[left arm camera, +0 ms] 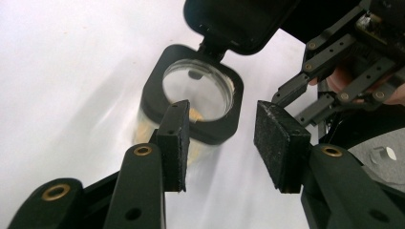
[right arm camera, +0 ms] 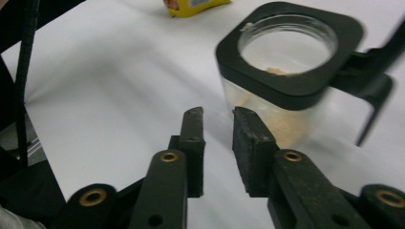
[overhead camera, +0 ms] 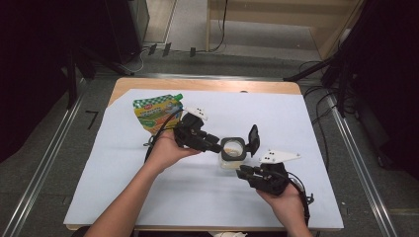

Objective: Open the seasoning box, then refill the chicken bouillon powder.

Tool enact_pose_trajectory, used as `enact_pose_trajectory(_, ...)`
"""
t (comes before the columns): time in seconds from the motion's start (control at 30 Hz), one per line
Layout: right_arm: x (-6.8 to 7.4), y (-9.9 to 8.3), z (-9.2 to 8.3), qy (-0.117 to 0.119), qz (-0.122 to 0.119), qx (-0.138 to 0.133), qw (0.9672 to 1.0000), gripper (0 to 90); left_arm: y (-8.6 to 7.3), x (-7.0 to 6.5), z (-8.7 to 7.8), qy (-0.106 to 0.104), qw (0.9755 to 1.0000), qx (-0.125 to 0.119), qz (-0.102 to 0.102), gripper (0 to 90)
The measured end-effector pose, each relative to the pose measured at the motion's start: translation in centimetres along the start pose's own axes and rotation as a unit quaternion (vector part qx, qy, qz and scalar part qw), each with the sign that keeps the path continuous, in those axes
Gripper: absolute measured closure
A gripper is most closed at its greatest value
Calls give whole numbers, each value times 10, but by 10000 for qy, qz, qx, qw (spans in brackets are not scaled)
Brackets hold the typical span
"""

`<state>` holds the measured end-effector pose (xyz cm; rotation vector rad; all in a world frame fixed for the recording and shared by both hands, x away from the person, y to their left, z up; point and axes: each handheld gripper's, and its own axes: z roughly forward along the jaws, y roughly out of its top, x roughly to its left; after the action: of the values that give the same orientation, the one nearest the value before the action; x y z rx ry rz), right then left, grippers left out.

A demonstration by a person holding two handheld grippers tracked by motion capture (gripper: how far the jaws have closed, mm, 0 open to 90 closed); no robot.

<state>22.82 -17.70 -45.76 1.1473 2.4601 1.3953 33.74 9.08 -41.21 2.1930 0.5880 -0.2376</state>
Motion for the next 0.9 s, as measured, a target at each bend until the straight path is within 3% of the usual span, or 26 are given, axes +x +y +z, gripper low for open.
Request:
enact_pose_trajectory(0.23, 14, -2, 18, 241, -194, 38, 9995, 648, -12, 6, -15, 80, 9999, 25, -69, 528)
enact_pose_trajectory(0.43, 23, -1, 33, 380, -287, 140, 9988, 583, -22, 12, -30, 143, 9995, -69, -259, 508)
enact_pose_trajectory(0.9, 32, 0, 50, 558, -481, 322, 9968, 540, -42, 25, -64, 419, 9978, -198, -468, 483)
